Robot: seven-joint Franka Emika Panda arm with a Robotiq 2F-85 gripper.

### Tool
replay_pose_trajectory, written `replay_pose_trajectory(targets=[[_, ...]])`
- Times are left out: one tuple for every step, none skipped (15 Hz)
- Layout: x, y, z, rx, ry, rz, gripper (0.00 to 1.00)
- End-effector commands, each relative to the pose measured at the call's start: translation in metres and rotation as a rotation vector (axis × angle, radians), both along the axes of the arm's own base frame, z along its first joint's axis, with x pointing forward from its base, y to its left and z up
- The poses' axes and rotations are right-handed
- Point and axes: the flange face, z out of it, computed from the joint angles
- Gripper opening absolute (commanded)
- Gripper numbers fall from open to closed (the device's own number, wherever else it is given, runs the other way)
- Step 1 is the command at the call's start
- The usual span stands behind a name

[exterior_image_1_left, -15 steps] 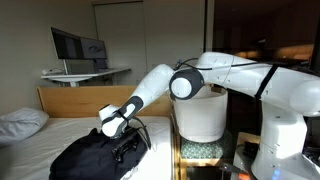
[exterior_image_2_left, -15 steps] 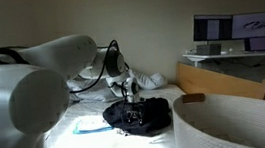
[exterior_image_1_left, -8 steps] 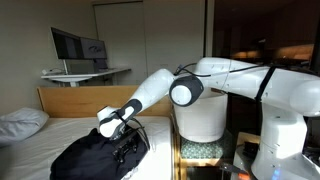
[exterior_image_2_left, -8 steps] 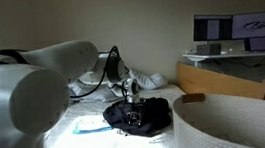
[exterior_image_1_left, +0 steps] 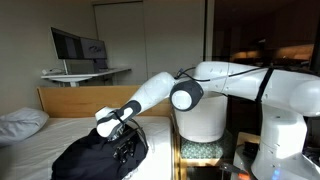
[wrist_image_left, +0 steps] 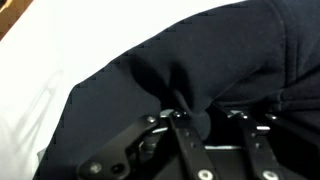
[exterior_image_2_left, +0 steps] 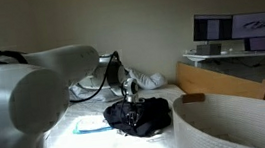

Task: Put the things on the bed in the laundry hamper

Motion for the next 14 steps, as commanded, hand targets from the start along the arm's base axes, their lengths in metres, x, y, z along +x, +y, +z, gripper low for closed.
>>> replay_pose_trajectory(targets=[[-0.003, -0.003, -0.009, 0.037, 0.051, 0.004, 0.07], [-0.003, -0.003, -0.009, 0.046, 0.057, 0.008, 0.07], [-0.003, -0.004, -0.009, 0.053, 0.064, 0.01, 0.09], [-0.003, -0.005, -0.007, 0.062, 0.071, 0.012, 0.1], [-0.003, -0.006, -0.005, 0.077, 0.083, 0.024, 0.08], [-0.002, -0.007, 0.0, 0.099, 0.097, 0.047, 0.09], [0.001, -0.007, 0.005, 0.126, 0.1, 0.053, 0.09], [0.004, -0.006, 0.018, 0.134, 0.104, 0.085, 0.09], [0.006, -0.006, 0.028, 0.146, 0.105, 0.108, 0.1], [0.011, -0.003, 0.047, 0.148, 0.101, 0.143, 0.1], [0.017, -0.005, 0.07, 0.142, 0.089, 0.171, 0.09], [0.02, -0.001, 0.088, 0.143, 0.083, 0.201, 0.09], [0.023, 0.003, 0.109, 0.143, 0.079, 0.23, 0.09], [0.024, 0.008, 0.131, 0.148, 0.082, 0.261, 0.09]])
